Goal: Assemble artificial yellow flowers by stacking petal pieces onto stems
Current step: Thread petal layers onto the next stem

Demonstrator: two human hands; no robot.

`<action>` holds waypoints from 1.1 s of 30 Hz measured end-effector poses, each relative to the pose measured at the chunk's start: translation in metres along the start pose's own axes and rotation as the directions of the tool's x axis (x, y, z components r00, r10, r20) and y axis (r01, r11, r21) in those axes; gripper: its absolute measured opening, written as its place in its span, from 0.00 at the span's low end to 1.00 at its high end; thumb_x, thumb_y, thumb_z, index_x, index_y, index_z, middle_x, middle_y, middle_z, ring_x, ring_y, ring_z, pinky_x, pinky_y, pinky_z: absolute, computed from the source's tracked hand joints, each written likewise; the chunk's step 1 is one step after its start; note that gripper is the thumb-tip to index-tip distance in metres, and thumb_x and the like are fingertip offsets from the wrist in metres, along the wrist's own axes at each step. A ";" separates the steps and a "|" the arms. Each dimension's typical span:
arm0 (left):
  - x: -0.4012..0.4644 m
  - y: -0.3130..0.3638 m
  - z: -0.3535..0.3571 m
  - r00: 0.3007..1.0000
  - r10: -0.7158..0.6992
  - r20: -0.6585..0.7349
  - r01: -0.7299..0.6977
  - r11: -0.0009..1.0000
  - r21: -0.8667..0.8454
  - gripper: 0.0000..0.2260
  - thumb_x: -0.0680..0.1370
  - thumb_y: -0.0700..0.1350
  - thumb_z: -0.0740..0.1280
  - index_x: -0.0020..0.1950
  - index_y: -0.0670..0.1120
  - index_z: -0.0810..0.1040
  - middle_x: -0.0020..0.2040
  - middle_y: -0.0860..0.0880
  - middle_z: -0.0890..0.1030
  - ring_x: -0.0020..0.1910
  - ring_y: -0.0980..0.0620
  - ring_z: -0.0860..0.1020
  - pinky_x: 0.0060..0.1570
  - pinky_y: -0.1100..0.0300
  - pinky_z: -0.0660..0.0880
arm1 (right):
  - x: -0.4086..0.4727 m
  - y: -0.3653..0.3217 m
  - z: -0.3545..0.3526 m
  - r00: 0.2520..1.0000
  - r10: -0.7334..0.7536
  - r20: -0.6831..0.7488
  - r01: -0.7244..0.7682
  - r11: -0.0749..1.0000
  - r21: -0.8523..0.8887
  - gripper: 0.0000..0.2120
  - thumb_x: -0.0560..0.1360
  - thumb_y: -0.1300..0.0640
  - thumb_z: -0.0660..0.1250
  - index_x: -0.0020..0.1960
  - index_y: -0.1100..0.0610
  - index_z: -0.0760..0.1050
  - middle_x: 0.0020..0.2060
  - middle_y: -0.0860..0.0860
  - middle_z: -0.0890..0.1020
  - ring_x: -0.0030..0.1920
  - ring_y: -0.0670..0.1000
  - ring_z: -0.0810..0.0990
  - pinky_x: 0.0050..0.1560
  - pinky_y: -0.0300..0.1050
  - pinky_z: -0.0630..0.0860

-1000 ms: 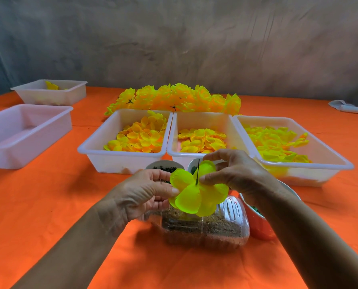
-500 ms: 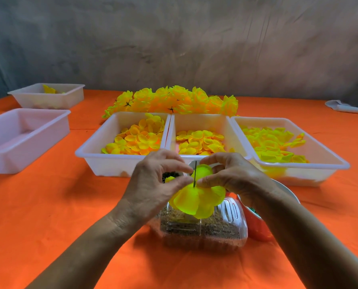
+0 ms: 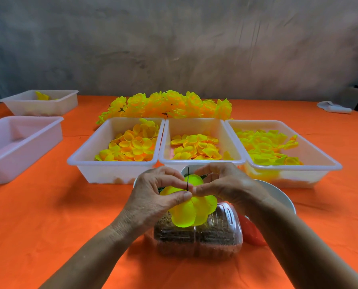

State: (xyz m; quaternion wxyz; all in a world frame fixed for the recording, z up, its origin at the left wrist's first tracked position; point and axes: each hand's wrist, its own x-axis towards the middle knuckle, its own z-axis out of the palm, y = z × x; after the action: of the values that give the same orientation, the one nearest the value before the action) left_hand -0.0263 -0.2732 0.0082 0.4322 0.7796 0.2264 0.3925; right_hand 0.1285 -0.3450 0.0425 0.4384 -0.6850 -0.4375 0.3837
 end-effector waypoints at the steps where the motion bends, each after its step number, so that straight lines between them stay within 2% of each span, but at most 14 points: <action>1: 0.000 0.000 0.001 1.000 -0.004 -0.007 0.004 1.000 -0.006 0.06 0.63 0.45 0.76 0.39 0.51 0.85 0.42 0.51 0.81 0.48 0.56 0.79 0.51 0.61 0.76 | 0.001 0.000 0.000 1.000 0.010 0.009 -0.010 1.000 0.003 0.14 0.66 0.68 0.74 0.47 0.56 0.76 0.31 0.49 0.78 0.22 0.37 0.75 0.22 0.29 0.68; 3: -0.001 -0.001 0.001 1.000 -0.008 -0.023 0.008 1.000 0.007 0.06 0.62 0.49 0.74 0.37 0.51 0.85 0.42 0.52 0.82 0.48 0.54 0.79 0.53 0.55 0.76 | 0.002 0.000 -0.001 0.999 0.023 0.029 -0.024 1.000 0.011 0.12 0.67 0.68 0.74 0.43 0.54 0.77 0.30 0.48 0.79 0.23 0.38 0.76 0.22 0.29 0.68; 6: -0.002 -0.003 0.001 0.999 -0.015 -0.028 0.016 0.999 0.042 0.07 0.62 0.50 0.75 0.36 0.50 0.85 0.42 0.52 0.82 0.49 0.53 0.79 0.53 0.51 0.76 | 0.003 0.000 -0.008 1.000 0.007 0.006 -0.007 1.000 -0.005 0.10 0.68 0.67 0.73 0.46 0.55 0.79 0.34 0.48 0.81 0.31 0.42 0.79 0.27 0.33 0.71; 8: -0.001 -0.003 0.001 1.000 -0.024 -0.019 0.025 0.998 0.053 0.05 0.62 0.48 0.76 0.36 0.50 0.85 0.42 0.54 0.82 0.49 0.54 0.79 0.53 0.53 0.76 | 0.006 0.000 -0.021 0.996 -0.031 -0.081 0.028 0.999 -0.039 0.10 0.69 0.66 0.73 0.45 0.54 0.79 0.38 0.49 0.82 0.35 0.44 0.78 0.32 0.37 0.71; 11: 0.001 -0.004 0.001 0.999 -0.038 0.003 0.038 0.997 0.064 0.04 0.64 0.43 0.77 0.36 0.50 0.85 0.42 0.57 0.81 0.47 0.57 0.79 0.51 0.61 0.75 | 0.020 0.005 -0.053 0.951 -0.080 -0.298 0.054 0.994 -0.095 0.09 0.69 0.67 0.72 0.47 0.58 0.80 0.42 0.57 0.83 0.36 0.47 0.77 0.34 0.38 0.68; 13: 0.002 -0.004 0.000 0.999 -0.042 0.013 0.040 0.996 0.080 0.05 0.65 0.40 0.78 0.36 0.49 0.85 0.42 0.58 0.81 0.46 0.58 0.79 0.50 0.64 0.74 | 0.034 0.015 -0.081 0.873 -0.099 -0.477 -0.023 0.969 -0.245 0.10 0.69 0.65 0.72 0.51 0.60 0.81 0.46 0.59 0.83 0.40 0.53 0.79 0.37 0.40 0.70; 16: 0.003 -0.004 0.000 0.999 -0.040 0.017 0.038 0.994 0.106 0.05 0.65 0.40 0.78 0.36 0.48 0.85 0.40 0.56 0.81 0.47 0.57 0.79 0.51 0.61 0.75 | 0.053 0.031 -0.118 0.773 -0.099 -0.627 -0.270 0.843 -0.465 0.13 0.70 0.62 0.72 0.54 0.57 0.81 0.52 0.58 0.83 0.52 0.59 0.80 0.50 0.48 0.75; 18: 0.004 -0.004 -0.001 0.999 -0.046 0.025 0.043 0.992 0.118 0.04 0.66 0.41 0.78 0.37 0.48 0.85 0.41 0.56 0.82 0.47 0.57 0.79 0.52 0.61 0.75 | 0.064 0.039 -0.131 0.760 -0.040 -0.649 -0.384 0.777 -0.498 0.12 0.69 0.61 0.72 0.53 0.57 0.81 0.52 0.59 0.82 0.53 0.60 0.80 0.54 0.49 0.75; 22: 0.002 -0.004 -0.002 0.999 -0.047 0.026 0.044 0.993 0.111 0.03 0.65 0.41 0.78 0.37 0.46 0.85 0.41 0.55 0.82 0.46 0.58 0.80 0.49 0.65 0.74 | 0.088 0.047 -0.140 0.769 0.090 -0.633 -0.513 0.677 -0.527 0.10 0.67 0.62 0.74 0.47 0.61 0.79 0.47 0.59 0.80 0.52 0.59 0.79 0.55 0.50 0.75; 25: 0.002 -0.003 -0.002 0.998 -0.049 0.035 0.045 0.995 0.092 0.03 0.66 0.40 0.77 0.37 0.45 0.85 0.41 0.54 0.82 0.45 0.58 0.80 0.47 0.68 0.74 | 0.100 0.046 -0.139 0.780 0.119 -0.614 -0.544 0.615 -0.571 0.03 0.68 0.64 0.69 0.38 0.60 0.75 0.41 0.57 0.76 0.46 0.58 0.77 0.47 0.46 0.73; 27: 0.002 -0.003 -0.001 0.998 -0.058 0.036 0.055 0.996 0.067 0.03 0.66 0.39 0.77 0.37 0.45 0.85 0.40 0.54 0.82 0.44 0.59 0.80 0.45 0.70 0.73 | 0.105 0.048 -0.136 0.795 0.117 -0.596 -0.541 0.582 -0.607 0.05 0.69 0.64 0.65 0.35 0.60 0.72 0.39 0.57 0.75 0.43 0.57 0.75 0.43 0.43 0.71; 30: 0.002 -0.003 -0.001 0.998 -0.060 0.033 0.058 0.997 0.048 0.03 0.66 0.38 0.77 0.37 0.44 0.85 0.40 0.53 0.81 0.43 0.60 0.80 0.45 0.72 0.72 | 0.109 0.057 -0.137 0.810 0.129 -0.572 -0.527 0.588 -0.614 0.06 0.70 0.65 0.63 0.35 0.60 0.71 0.40 0.58 0.75 0.42 0.58 0.74 0.40 0.42 0.69; 33: 0.002 -0.003 -0.001 0.998 -0.058 0.037 0.056 0.997 0.054 0.03 0.67 0.38 0.77 0.37 0.43 0.85 0.41 0.52 0.82 0.44 0.60 0.80 0.46 0.72 0.72 | 0.111 0.067 -0.140 0.778 0.069 -0.625 -0.489 0.691 -0.532 0.02 0.71 0.64 0.65 0.40 0.62 0.76 0.41 0.60 0.77 0.45 0.60 0.78 0.42 0.44 0.70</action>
State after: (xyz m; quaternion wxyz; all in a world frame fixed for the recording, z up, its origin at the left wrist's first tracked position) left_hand -0.0259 -0.2701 0.0068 0.4267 0.7915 0.2506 0.3588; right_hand 0.3092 -0.2938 0.0086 0.2029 -0.9368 -0.2812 0.0470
